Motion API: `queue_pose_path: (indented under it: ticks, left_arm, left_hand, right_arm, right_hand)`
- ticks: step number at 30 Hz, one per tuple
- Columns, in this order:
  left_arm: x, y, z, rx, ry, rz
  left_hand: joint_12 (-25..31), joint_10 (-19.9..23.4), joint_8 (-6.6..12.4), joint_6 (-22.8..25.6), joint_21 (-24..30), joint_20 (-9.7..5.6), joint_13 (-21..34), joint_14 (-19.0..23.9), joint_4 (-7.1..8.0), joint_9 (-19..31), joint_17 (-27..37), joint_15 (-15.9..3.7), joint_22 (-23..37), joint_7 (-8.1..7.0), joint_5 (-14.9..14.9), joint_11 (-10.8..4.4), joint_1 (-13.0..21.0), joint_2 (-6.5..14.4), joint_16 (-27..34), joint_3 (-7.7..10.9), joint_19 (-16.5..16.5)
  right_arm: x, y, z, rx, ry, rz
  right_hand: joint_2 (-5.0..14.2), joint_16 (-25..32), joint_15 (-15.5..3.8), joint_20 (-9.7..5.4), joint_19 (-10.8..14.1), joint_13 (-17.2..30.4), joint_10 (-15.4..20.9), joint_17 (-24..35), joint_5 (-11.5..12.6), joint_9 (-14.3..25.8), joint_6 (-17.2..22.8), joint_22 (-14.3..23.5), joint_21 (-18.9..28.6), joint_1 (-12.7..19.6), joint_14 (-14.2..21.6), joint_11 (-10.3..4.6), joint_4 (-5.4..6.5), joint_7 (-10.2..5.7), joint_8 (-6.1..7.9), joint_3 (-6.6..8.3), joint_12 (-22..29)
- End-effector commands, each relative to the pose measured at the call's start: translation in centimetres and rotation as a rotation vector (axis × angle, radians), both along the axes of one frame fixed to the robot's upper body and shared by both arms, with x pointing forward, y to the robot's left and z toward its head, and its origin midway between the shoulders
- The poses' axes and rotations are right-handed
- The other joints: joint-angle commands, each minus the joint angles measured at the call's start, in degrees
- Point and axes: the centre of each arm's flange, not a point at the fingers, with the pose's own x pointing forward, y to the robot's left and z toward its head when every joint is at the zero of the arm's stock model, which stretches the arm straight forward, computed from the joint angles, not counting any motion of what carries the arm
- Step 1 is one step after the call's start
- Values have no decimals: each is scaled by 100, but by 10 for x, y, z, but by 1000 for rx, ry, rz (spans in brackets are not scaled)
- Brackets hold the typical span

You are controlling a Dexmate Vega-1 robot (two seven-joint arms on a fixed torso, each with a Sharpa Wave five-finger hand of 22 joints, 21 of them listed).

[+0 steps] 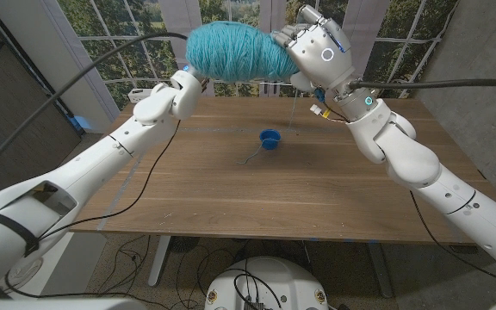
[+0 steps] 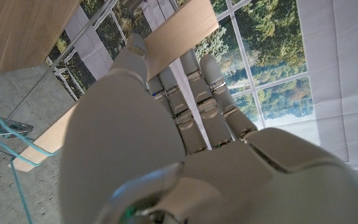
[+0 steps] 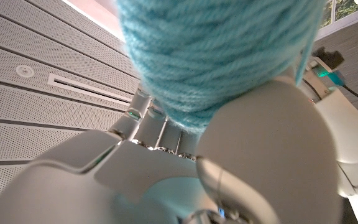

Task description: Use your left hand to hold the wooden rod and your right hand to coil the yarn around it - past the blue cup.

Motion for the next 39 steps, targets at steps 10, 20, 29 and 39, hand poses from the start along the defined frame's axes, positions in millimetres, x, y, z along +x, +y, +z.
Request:
queue_pose_path:
  ticks: [10, 20, 29, 39]
  left_arm:
    - [-18, 18, -19, -8, 35, 11]
    - [-25, 29, -23, -23, 39, 34]
    - [-28, 35, -24, -31, 37, 51]
    - [-23, 35, -26, -38, 53, 46]
  left_hand:
    - [-32, 48, 30, 195, 13, -708, 36, 858, -5, 77, 19, -1126, -3, -158, 230, -8, 627, 659, 9, 31, -31]
    - [-48, 38, 29, 194, 12, -707, 48, 865, -2, 76, 27, -1126, -3, -156, 233, -19, 628, 664, -4, 30, -30]
    - [-53, 61, 29, 200, 13, -709, 50, 869, -2, 70, 34, -1125, -2, -144, 234, -23, 633, 669, -17, 30, -27]
    - [-62, 54, 31, 194, 19, -710, 65, 877, -2, 78, 42, -1127, 0, -135, 234, -19, 635, 668, -26, 25, -21]
  right_arm:
    - [41, -43, 55, 276, 111, -61]
    - [58, -67, 63, 375, 148, -136]
    - [67, -86, 61, 456, 189, -170]
    - [70, -89, 57, 464, 201, -174]
  right_hand:
    - [1627, -25, -450, -918, -16, 48, 267, 22, 47, 27, 550, 18, -3, 1705, 209, -208, 42, -540, 30, 4, -9]
    - [1632, -40, -451, -917, -19, 49, 254, 27, 50, 28, 542, 17, -1, 1721, 214, -221, 55, -540, 21, -8, -32]
    - [1637, -52, -453, -916, -21, 55, 270, 32, 53, 37, 538, 17, 2, 1739, 224, -209, 66, -545, 19, -18, -38]
    - [1640, -63, -451, -915, -21, 67, 266, 35, 53, 29, 554, 17, 5, 1746, 229, -217, 82, -523, 17, -29, -48]
